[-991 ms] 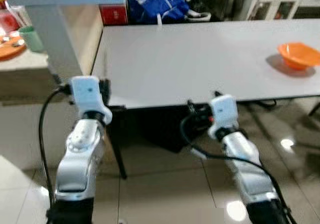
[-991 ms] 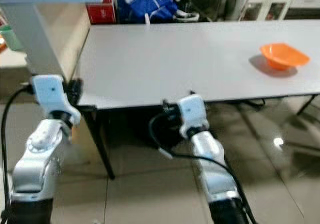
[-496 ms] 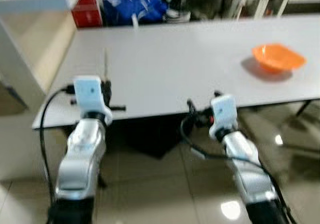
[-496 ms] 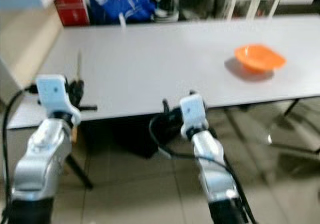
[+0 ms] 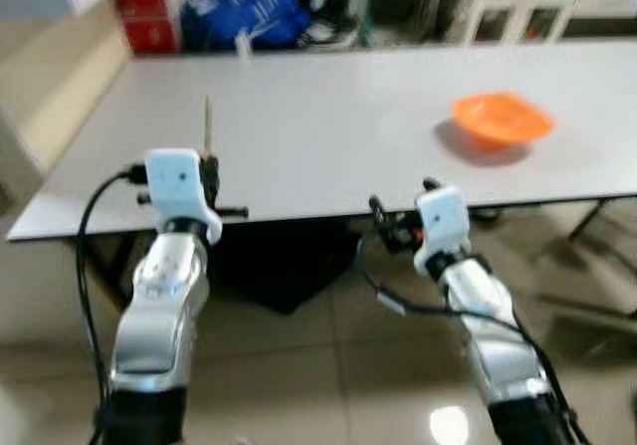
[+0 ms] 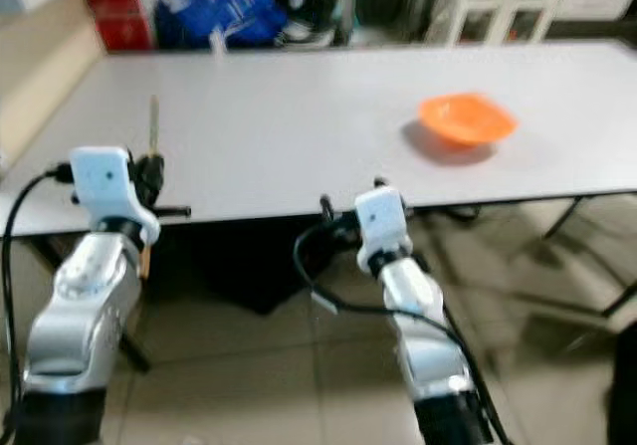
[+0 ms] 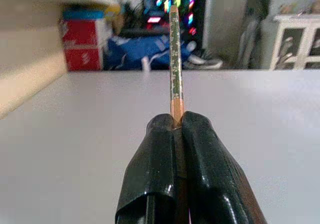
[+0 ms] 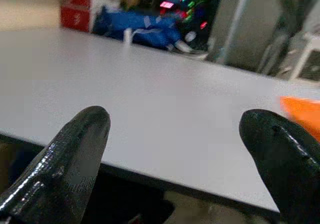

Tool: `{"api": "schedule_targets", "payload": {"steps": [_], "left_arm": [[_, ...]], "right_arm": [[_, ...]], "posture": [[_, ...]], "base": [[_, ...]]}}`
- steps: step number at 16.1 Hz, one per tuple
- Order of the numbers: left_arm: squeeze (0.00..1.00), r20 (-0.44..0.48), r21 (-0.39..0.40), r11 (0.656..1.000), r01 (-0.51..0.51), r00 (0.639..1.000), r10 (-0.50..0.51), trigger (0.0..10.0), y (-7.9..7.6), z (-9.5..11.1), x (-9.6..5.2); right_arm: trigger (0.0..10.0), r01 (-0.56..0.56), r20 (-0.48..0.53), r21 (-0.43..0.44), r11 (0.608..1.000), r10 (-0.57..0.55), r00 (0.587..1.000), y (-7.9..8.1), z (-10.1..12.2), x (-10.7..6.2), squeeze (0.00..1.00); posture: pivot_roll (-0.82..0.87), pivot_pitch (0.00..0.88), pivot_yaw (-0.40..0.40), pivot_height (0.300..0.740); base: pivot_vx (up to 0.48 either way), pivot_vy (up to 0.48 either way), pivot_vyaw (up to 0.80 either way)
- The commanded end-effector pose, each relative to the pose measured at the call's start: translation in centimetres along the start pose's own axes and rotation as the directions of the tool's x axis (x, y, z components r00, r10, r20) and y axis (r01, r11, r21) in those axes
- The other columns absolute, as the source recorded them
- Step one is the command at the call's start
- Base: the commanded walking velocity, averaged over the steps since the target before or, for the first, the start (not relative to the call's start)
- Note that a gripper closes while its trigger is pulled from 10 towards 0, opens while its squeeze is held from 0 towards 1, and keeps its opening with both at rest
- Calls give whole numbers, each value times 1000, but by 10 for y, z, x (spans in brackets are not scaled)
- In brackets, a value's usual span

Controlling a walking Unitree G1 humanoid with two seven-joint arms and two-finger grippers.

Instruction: Setting the table

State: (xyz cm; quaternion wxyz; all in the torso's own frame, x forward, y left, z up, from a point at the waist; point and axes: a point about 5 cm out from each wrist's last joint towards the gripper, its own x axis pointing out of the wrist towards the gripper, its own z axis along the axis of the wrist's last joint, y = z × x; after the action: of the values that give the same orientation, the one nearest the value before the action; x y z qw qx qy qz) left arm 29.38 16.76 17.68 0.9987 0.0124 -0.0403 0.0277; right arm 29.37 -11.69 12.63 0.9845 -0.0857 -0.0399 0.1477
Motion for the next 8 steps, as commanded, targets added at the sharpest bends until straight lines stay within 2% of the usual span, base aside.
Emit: {"api": "schedule_targets", "payload": {"steps": [1,8], "left_arm": [[0,-2,2,1000,-27,1000,27,0,6,0,0],[0,-13,31,999,-39,999,40,0,10,-3,1]], "right_arm": [[10000,-19,5,0,1000,19,1000,5,2,2,0],[10000,-22,-4,5,1000,22,1000,8,0,0,0]], "posture": [[-65,0,50,740],[-67,0,56,740]], "base": [[304,-368,0],[354,-319,0]]}}
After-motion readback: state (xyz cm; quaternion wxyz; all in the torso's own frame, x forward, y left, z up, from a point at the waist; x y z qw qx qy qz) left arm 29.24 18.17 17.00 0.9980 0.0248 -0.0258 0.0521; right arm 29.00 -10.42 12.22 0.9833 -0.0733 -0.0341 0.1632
